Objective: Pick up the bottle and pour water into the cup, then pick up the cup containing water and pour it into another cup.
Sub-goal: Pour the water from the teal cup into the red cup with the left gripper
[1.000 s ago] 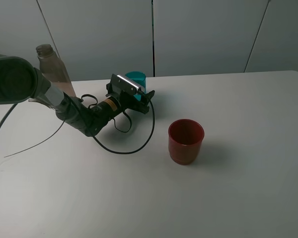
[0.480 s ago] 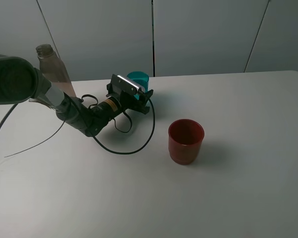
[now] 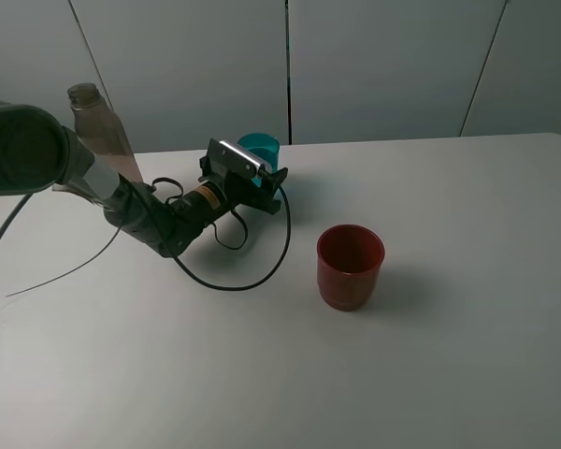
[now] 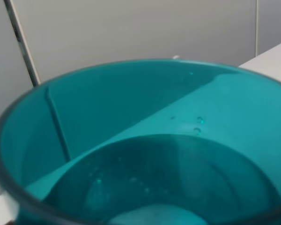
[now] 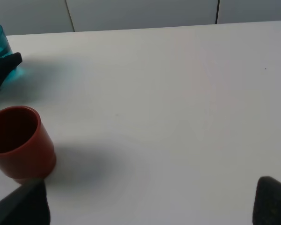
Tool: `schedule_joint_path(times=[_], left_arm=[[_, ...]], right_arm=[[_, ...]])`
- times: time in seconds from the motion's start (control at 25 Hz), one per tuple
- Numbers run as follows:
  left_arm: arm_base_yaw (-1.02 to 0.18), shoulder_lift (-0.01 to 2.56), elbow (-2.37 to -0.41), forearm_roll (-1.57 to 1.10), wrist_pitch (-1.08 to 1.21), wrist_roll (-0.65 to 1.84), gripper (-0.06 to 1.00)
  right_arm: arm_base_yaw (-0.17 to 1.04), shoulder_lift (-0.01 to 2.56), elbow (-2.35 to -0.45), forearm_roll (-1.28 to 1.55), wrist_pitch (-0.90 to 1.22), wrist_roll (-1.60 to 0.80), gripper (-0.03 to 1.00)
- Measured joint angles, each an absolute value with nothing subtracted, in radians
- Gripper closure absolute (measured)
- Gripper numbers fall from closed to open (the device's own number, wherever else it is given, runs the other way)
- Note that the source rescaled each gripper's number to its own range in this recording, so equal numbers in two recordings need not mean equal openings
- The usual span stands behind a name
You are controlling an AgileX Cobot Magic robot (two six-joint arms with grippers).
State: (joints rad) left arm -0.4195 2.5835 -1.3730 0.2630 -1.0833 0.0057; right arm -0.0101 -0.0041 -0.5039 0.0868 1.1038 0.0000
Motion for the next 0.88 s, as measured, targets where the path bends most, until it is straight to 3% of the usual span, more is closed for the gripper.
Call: schedule_joint_path(times=[0.28,0.88], left_arm=[[-0.419,2.493,-1.338,0.270,-1.077,0.006,0.88],[-0.419,2.237,-1.071,0.294,-1.071,0.045,0.88]], right_arm=[[-0.010,-0.004,-0.504,0.087,1.104,0.000,0.76],[-0.010,-0.004,-0.504,0.087,1.104,0.000,0.76]])
